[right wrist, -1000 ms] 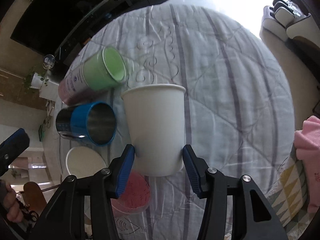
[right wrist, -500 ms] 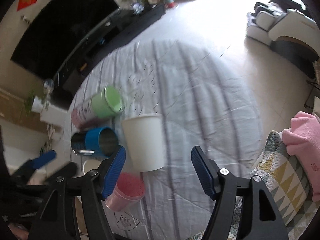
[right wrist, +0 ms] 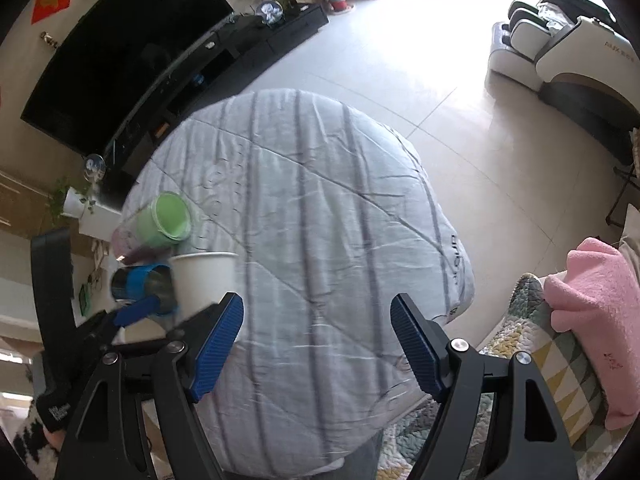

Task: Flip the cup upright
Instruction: 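Grasp the white cup with the left gripper while the right gripper opens and releases it, then rotate the left gripper to turn the white cup opening upward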

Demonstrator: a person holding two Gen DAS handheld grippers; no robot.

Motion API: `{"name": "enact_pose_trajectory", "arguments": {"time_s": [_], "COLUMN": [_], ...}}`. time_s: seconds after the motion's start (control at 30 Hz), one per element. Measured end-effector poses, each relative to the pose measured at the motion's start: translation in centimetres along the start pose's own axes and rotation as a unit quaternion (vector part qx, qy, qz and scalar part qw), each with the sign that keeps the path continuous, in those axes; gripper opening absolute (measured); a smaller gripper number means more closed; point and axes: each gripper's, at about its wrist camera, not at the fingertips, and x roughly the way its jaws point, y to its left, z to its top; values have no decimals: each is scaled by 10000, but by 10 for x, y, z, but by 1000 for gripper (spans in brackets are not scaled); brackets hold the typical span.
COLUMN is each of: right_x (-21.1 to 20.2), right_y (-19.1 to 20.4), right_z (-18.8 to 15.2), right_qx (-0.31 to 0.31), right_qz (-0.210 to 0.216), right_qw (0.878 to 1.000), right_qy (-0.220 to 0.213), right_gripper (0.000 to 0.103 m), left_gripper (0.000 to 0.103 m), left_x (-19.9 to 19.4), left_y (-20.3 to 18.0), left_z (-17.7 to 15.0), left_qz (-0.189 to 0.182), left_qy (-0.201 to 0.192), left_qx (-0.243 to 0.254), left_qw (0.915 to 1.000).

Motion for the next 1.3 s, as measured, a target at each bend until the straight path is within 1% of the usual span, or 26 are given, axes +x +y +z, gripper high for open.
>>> {"name": "enact_pose_trajectory", "arguments": {"time_s": [0.07, 0.13, 0.17, 0.2, 0.23, 0.3, 0.4, 0.43, 0.5, 0.53, 0.57, 0.63, 0.7, 0.73, 0.77, 0.83, 0.87, 0.93, 1.0, 1.07, 1.13, 1.2, 1.23, 1.3], "right_x": [9, 16, 19, 23, 25, 27, 27, 26, 23, 20, 16, 10, 5, 4, 4, 5, 6, 10, 14, 14, 12, 9, 6, 2], "right_y": [-7, -11, -11, -11, -11, -10, -9, -9, -8, -7, -7, -7, -8, -10, -12, -16, -17, -18, -19, -16, -14, -11, -9, -7], "right_z": [3, 4, 4, 5, 5, 7, 9, 10, 12, 13, 15, 18, 21, 22, 22, 20, 18, 12, 7, 3, 1, 0, 1, 1], "right_qx": [-3, -6, -15, -30, -44, -80, -57, -52, -39, -25, -15, -5, 33, 88, 149, 263, 305, 411, 466, 468, 443, 433, 421, 380], "right_qz": [40, 80, 92, 117, 132, 155, 206, 205, 205, 218, 235, 222, 209, 231, 272, 345, 369, 371, 380, 398, 394, 394, 393, 397], "right_qw": [9999, 9998, 9998, 9997, 9997, 9996, 9996, 9996, 9997, 9998, 9997, 9995, 9988, 9982, 9976, 9964, 9960, 9958, 9960, 9963, 9962, 9960, 9957, 9953], "right_qy": [108, 155, 169, 200, 209, 209, 187, 166, 92, 30, -59, -240, -445, -543, -618, -726, -749, -732, -656, -607, -640, -678, -722, -798], "right_gripper": [77, 77, 77, 77, 77, 77, 77, 77, 77, 77, 77, 77, 77, 77, 77, 77, 77, 77, 77, 77, 77, 77, 77, 77], "left_gripper": [103, 96, 79, 69, 68, 67, 67, 67, 67, 67, 67, 67, 67, 67, 67, 67, 67, 67, 67, 67, 67, 67, 67, 67], "left_x": [7, 12, 14, 17, 18, 17, 7, 4, -6, -13, -16, -22, -20, -16, -11, 6, 14, 25, 28, 23, 23, 21, 13, 6], "left_y": [2, 7, 10, 12, 16, 20, 20, 19, 12, 7, 5, -3, -9, -13, -14, -18, -17, -16, -9, -6, -8, -9, -10, -17], "left_z": [4, 7, 9, 10, 11, 11, 14, 17, 28, 35, 41, 57, 71, 76, 79, 76, 72, 65, 57, 49, 48, 53, 59, 66], "left_qz": [120, 128, 117, 66, -21, -195, -481, -514, -558, -585, -604, -731, -691, -654, -617, -516, -570, -472, -475, -491, -404, -405, -462, -394], "left_qy": [-8, -18, 9, 54, 89, 34, -140, -203, -453, -674, -816, -1271, -1570, -1779, -1861, -1765, -1700, -1491, -1294, -1302, -1268, -1321, -1514, -1771], "left_qx": [-81, -157, -182, -209, -261, -278, -210, -177, -6, 110, 163, 314, 460, 556, 632, 703, 686, 609, 459, 404, 500, 514, 540, 605], "left_qw": [9999, 9998, 9998, 9997, 9996, 9994, 9985, 9983, 9974, 9959, 9947, 9887, 9841, 9803, 9785, 9804, 9814, 9858, 9894, 9894, 9899, 9891, 9859, 9815]}}
